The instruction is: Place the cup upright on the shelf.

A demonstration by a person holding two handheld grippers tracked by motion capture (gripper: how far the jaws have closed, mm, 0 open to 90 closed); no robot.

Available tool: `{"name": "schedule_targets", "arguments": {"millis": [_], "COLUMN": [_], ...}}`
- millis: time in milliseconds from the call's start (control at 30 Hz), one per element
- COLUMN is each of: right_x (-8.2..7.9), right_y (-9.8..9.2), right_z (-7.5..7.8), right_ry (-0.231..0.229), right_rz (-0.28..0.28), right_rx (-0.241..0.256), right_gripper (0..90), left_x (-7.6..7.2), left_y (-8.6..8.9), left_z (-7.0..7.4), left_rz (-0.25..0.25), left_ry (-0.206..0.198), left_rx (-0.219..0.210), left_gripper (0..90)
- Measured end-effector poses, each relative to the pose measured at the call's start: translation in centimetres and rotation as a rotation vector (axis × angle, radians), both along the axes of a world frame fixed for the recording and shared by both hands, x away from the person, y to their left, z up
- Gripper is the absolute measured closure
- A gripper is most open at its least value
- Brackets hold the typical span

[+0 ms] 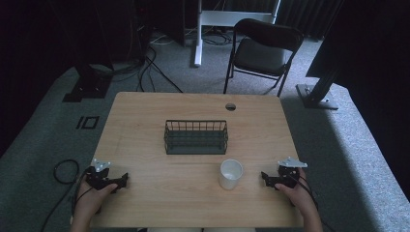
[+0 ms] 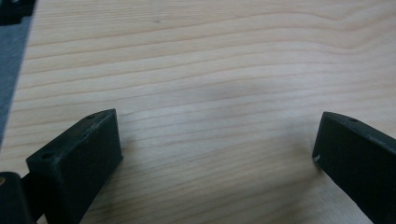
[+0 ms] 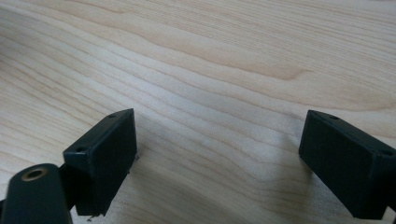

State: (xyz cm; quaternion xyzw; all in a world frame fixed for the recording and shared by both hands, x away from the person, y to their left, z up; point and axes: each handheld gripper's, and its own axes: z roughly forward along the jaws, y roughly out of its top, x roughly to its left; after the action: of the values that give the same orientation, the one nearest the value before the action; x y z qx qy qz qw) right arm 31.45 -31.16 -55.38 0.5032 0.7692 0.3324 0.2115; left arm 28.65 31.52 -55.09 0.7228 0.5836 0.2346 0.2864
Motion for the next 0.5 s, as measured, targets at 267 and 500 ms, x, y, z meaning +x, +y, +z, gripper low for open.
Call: {"name": "schedule_targets", "arguments": {"millis": [267, 500], "right_x": [0.00, 0.00], "right_y": [0.00, 0.00], "right_z": [0.00, 0.00], "right_ry": [0.000, 0.000], "right_rz": [0.000, 0.000], "right_rx": [0.000, 0.000], "right_gripper": [10.8, 10.8], "left_x": [0.01, 0.01], "left_y": [0.06, 0.07], "left_z": [-0.01, 0.00], "left_rz": [-0.010, -0.011], "left_ry": [0.000, 0.001], "left_rx": [-0.001, 0.000], "left_gripper": [1.3, 1.3]}}
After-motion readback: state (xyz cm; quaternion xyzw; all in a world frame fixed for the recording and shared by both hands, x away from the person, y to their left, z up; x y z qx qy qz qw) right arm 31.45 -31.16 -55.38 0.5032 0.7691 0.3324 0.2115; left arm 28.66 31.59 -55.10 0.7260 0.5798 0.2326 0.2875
